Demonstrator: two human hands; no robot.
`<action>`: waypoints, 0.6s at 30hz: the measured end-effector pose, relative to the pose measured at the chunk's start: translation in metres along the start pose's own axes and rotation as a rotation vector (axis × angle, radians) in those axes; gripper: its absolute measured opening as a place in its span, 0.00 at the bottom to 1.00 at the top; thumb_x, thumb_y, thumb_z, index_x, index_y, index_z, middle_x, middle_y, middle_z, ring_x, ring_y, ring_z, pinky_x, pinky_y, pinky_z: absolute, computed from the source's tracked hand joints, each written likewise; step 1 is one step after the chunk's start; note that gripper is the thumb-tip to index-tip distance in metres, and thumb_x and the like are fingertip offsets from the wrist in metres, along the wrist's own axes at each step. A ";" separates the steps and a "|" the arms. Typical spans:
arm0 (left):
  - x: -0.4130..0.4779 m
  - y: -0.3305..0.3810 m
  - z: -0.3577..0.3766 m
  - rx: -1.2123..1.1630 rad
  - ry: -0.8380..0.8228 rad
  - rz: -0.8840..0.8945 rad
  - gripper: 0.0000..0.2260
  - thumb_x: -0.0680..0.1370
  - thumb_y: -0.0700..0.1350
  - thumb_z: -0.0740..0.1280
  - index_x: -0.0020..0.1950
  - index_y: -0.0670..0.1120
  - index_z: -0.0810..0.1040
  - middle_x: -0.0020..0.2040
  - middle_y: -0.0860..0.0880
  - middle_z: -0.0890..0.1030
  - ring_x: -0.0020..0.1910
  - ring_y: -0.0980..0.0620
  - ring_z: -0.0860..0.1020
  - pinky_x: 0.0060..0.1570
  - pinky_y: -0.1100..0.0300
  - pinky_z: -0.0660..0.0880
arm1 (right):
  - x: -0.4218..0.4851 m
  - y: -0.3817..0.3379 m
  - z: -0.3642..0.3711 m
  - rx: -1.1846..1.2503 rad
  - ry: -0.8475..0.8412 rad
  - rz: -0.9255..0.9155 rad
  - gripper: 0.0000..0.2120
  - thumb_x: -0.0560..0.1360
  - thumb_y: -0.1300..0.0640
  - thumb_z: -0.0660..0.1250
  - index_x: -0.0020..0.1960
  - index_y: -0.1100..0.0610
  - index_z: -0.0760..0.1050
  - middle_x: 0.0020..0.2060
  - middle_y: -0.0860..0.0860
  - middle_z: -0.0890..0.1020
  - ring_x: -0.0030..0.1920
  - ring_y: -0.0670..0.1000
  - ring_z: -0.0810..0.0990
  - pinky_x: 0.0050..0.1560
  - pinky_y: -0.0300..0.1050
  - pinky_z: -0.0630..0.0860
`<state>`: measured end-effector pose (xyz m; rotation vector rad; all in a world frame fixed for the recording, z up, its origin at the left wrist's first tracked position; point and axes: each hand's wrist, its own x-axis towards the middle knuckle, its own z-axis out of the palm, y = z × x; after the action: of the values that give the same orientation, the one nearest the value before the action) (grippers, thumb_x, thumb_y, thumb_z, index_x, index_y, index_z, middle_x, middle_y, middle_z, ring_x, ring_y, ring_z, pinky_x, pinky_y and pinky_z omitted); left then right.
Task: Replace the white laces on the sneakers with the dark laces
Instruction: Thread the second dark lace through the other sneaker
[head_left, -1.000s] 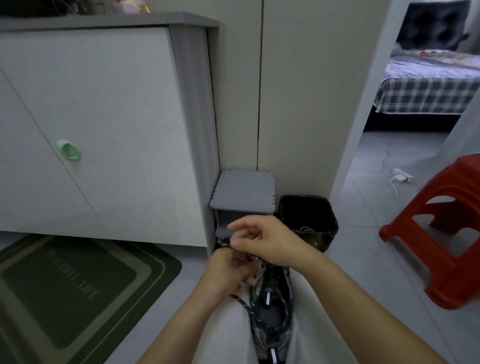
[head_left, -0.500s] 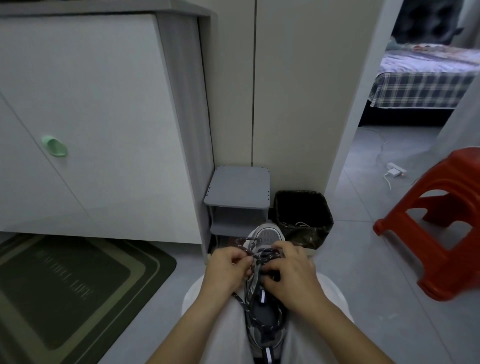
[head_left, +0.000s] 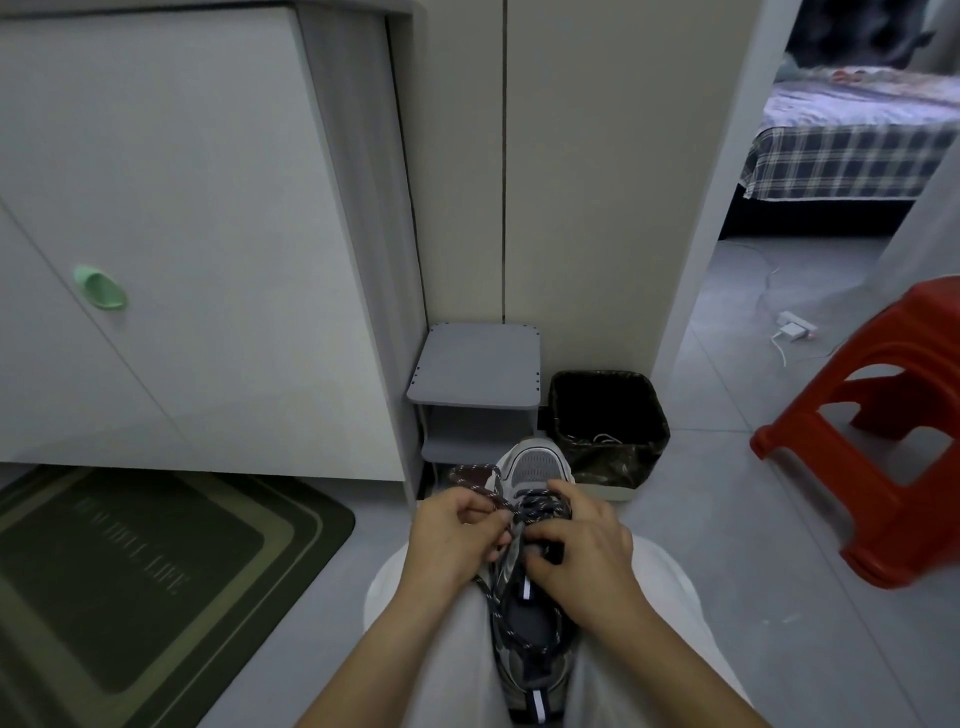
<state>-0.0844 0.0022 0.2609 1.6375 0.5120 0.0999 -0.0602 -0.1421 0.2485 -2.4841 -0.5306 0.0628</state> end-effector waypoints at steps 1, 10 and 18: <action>0.000 0.000 0.000 0.001 -0.002 0.006 0.06 0.73 0.34 0.71 0.38 0.41 0.76 0.29 0.46 0.80 0.29 0.52 0.79 0.29 0.62 0.77 | 0.000 0.000 0.000 0.001 0.007 -0.004 0.10 0.71 0.48 0.68 0.51 0.40 0.80 0.71 0.41 0.62 0.70 0.49 0.57 0.66 0.47 0.56; 0.002 -0.004 0.004 0.117 0.049 0.081 0.08 0.72 0.35 0.72 0.37 0.44 0.75 0.32 0.46 0.79 0.29 0.54 0.78 0.32 0.63 0.76 | 0.000 0.004 0.008 0.030 0.080 -0.043 0.09 0.69 0.47 0.69 0.48 0.41 0.82 0.69 0.42 0.66 0.69 0.50 0.61 0.64 0.48 0.57; 0.007 -0.007 0.001 0.190 -0.051 0.066 0.05 0.70 0.38 0.74 0.40 0.42 0.79 0.33 0.47 0.80 0.30 0.53 0.78 0.33 0.61 0.76 | -0.001 0.008 0.013 0.023 0.119 -0.062 0.08 0.69 0.49 0.70 0.48 0.42 0.82 0.68 0.43 0.68 0.69 0.49 0.63 0.64 0.48 0.58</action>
<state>-0.0798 0.0041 0.2519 1.8380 0.4385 0.0594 -0.0600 -0.1416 0.2331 -2.4290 -0.5521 -0.1026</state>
